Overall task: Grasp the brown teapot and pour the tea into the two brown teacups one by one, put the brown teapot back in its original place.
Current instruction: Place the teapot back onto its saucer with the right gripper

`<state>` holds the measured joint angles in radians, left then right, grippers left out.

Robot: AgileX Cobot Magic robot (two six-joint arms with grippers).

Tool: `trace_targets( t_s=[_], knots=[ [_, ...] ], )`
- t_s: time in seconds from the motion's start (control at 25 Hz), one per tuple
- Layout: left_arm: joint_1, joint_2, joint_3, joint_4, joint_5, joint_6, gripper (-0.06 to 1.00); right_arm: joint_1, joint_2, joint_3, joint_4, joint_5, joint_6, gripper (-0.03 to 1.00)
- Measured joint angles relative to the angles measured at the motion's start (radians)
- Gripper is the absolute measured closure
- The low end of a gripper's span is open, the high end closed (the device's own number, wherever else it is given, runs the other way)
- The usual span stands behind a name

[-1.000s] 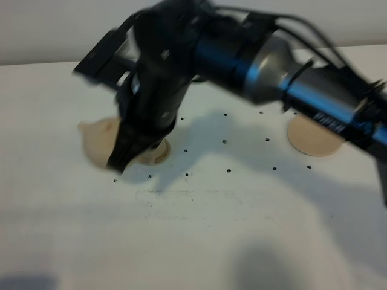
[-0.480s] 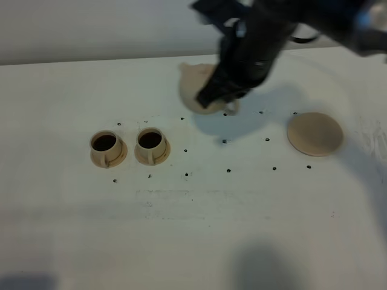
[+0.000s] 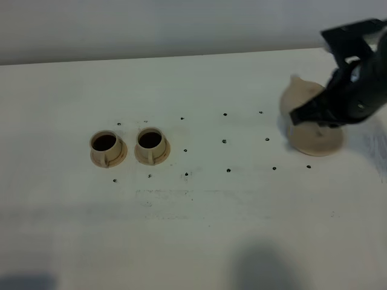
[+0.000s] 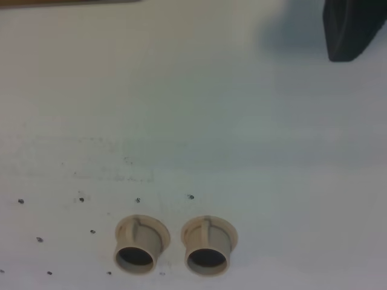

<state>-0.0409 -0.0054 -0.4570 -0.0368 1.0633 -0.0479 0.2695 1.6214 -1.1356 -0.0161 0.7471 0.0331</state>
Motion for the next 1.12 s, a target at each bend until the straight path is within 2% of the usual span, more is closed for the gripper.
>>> trace_targets(
  t_s=[0.2, 0.72, 1.12],
  knots=[
    [0.000, 0.000, 0.000, 0.000, 0.000, 0.000, 0.61, -0.055, -0.001, 0.073, -0.004, -0.037, 0.020, 0.87],
    [0.000, 0.000, 0.000, 0.000, 0.000, 0.000, 0.61, -0.057, 0.099, 0.078, -0.003, -0.181, 0.043, 0.87],
    [0.000, 0.000, 0.000, 0.000, 0.000, 0.000, 0.61, -0.063, 0.188, 0.078, -0.017, -0.230, 0.045, 0.87]
  ],
)
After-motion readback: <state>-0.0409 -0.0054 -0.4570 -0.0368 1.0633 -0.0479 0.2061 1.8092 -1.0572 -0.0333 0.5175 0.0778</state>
